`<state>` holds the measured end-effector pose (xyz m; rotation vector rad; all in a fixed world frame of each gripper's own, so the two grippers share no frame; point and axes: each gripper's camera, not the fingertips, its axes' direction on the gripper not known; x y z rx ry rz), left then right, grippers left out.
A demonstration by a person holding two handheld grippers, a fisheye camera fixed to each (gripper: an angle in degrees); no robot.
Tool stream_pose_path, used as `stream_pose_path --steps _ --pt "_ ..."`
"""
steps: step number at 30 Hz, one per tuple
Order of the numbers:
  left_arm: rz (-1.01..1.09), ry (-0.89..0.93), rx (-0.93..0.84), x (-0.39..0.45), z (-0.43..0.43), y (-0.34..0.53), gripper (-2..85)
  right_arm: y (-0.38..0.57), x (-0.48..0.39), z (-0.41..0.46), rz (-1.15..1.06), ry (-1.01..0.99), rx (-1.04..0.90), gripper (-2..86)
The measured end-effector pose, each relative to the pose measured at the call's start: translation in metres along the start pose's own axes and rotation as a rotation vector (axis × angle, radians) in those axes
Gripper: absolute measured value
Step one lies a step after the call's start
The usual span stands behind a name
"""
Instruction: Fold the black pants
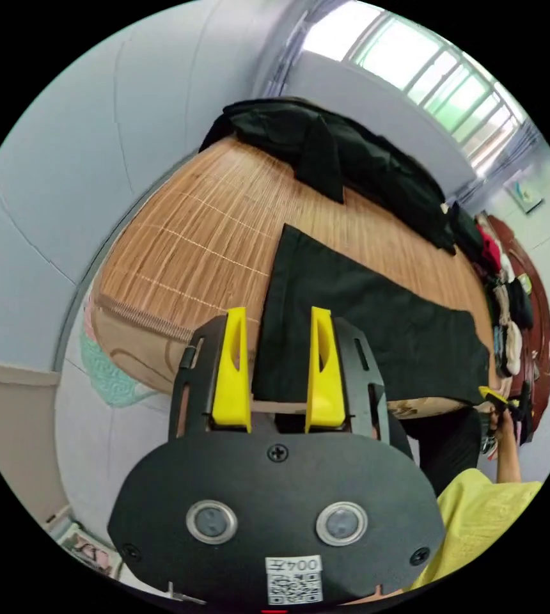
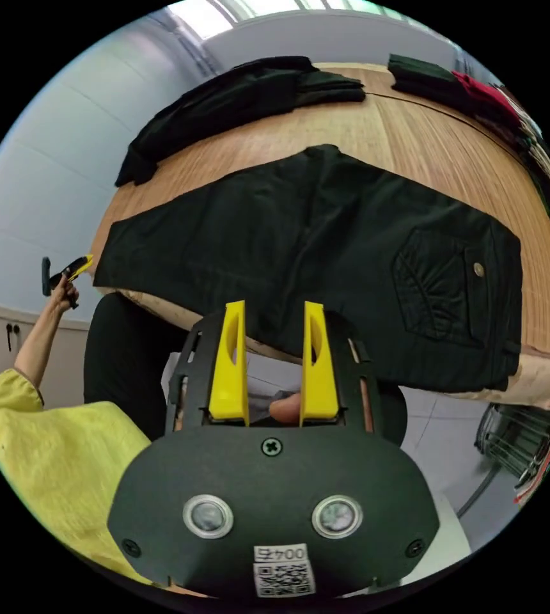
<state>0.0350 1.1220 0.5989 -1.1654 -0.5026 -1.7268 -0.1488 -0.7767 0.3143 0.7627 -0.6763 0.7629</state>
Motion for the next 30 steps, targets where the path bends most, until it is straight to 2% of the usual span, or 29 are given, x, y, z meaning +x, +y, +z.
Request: stream_pose_path --steps 4,8,11,14,19,23,27,30 --pt "0.080 -0.048 -0.143 0.017 0.024 -0.034 16.3 -0.027 0.009 0.003 0.069 0.133 -0.130 8.9" --pt "0.175 -0.084 -0.110 0.043 0.023 -0.044 19.0 -0.046 0.007 0.010 0.067 0.216 -0.223 8.1" --pt "0.252 -0.176 -0.106 0.065 0.023 -0.045 19.3 -0.057 0.001 0.003 0.038 0.255 -0.256 7.9" --pt "0.288 -0.240 -0.077 0.079 0.020 -0.044 17.5 -0.062 0.005 -0.010 0.045 0.232 -0.261 7.6" --pt "0.308 -0.223 -0.056 0.094 0.005 -0.044 5.6 -0.063 0.013 -0.035 0.074 0.191 -0.229 8.0" --pt "0.330 -0.265 -0.029 0.097 -0.003 -0.043 3.5 -0.063 0.009 -0.050 0.073 0.211 -0.212 8.3" --pt "0.286 -0.229 -0.046 0.074 -0.019 -0.059 3.1 -0.067 -0.002 -0.066 0.055 0.238 -0.207 7.3" --pt "0.279 -0.278 -0.045 0.053 -0.034 -0.074 3.5 -0.073 -0.013 -0.078 0.039 0.207 -0.191 5.2"
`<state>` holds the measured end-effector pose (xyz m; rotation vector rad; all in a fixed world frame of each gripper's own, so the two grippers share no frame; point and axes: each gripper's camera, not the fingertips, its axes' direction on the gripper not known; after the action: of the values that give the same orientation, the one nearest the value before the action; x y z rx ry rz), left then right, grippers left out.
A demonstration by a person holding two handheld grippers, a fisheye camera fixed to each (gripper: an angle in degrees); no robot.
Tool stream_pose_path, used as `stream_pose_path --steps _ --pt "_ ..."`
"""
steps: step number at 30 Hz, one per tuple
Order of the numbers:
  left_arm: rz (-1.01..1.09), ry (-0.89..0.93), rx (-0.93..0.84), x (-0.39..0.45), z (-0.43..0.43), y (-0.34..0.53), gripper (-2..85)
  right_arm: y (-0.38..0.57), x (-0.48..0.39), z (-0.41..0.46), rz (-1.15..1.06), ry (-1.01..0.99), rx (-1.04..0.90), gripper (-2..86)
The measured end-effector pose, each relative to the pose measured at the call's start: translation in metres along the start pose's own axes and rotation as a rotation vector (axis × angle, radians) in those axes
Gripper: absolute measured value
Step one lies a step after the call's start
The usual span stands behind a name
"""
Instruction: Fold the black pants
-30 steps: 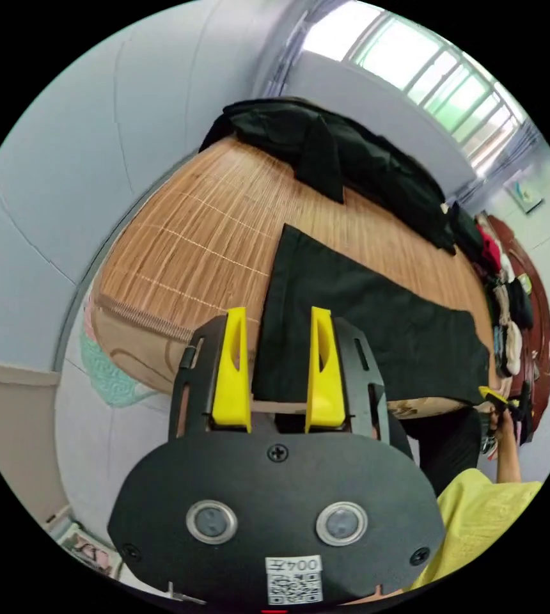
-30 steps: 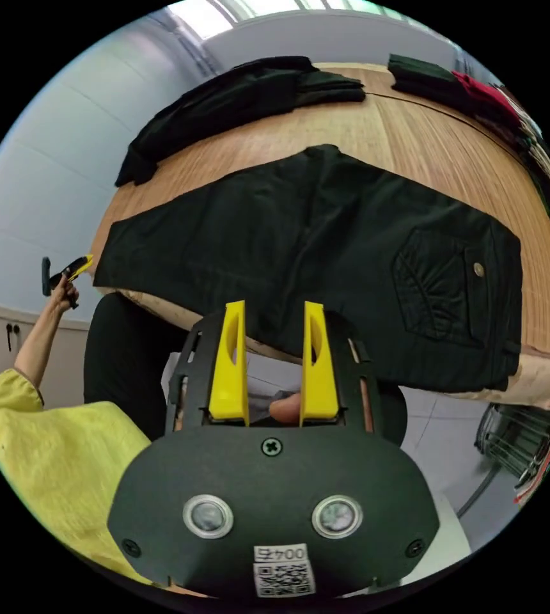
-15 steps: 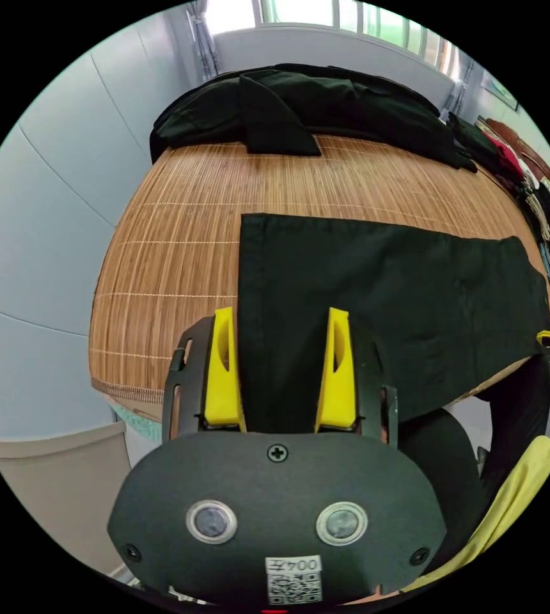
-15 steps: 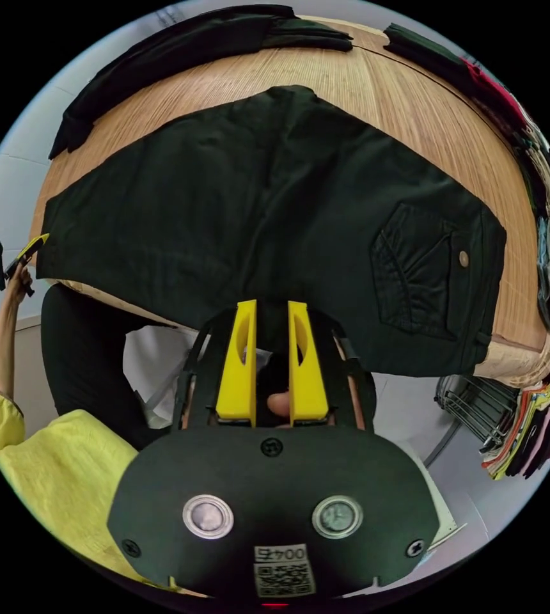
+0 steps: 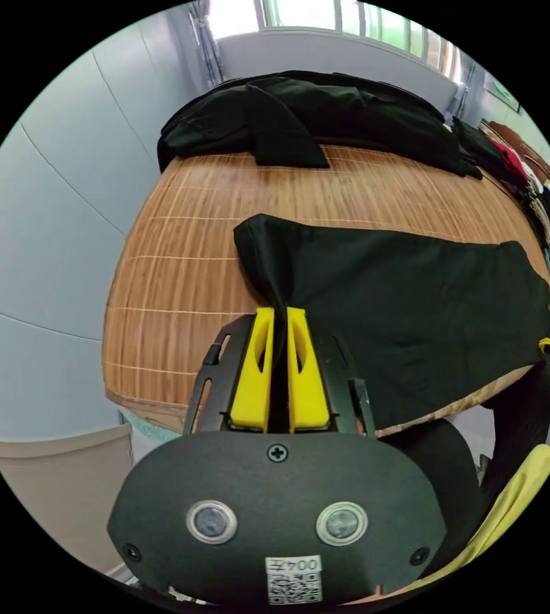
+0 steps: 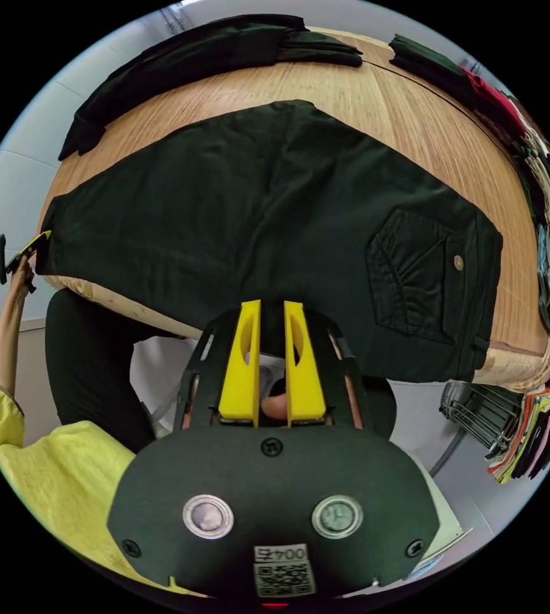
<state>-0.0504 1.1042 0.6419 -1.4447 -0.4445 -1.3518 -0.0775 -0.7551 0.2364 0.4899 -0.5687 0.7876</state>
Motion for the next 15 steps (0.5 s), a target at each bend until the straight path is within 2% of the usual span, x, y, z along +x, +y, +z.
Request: stream_pose_path --steps 3,6,9,12,15 --pt "-0.054 -0.047 -0.013 -0.035 -0.004 -0.001 5.0 -0.004 -0.006 -0.011 0.004 -0.094 0.013 4.6" --pt "-0.137 0.012 -0.028 -0.069 -0.016 0.005 6.8 -0.001 -0.014 -0.022 -0.025 -0.038 0.018 4.6" --pt "-0.135 0.069 0.091 -0.073 -0.056 0.018 6.9 0.013 -0.006 -0.036 -0.036 -0.046 0.064 4.8" --pt "-0.034 0.252 0.220 -0.028 -0.091 0.034 5.4 0.033 0.020 -0.052 0.020 -0.170 0.144 5.5" --pt "0.142 0.292 0.211 0.046 -0.096 0.046 3.0 0.066 0.055 -0.080 0.113 -0.293 0.274 7.0"
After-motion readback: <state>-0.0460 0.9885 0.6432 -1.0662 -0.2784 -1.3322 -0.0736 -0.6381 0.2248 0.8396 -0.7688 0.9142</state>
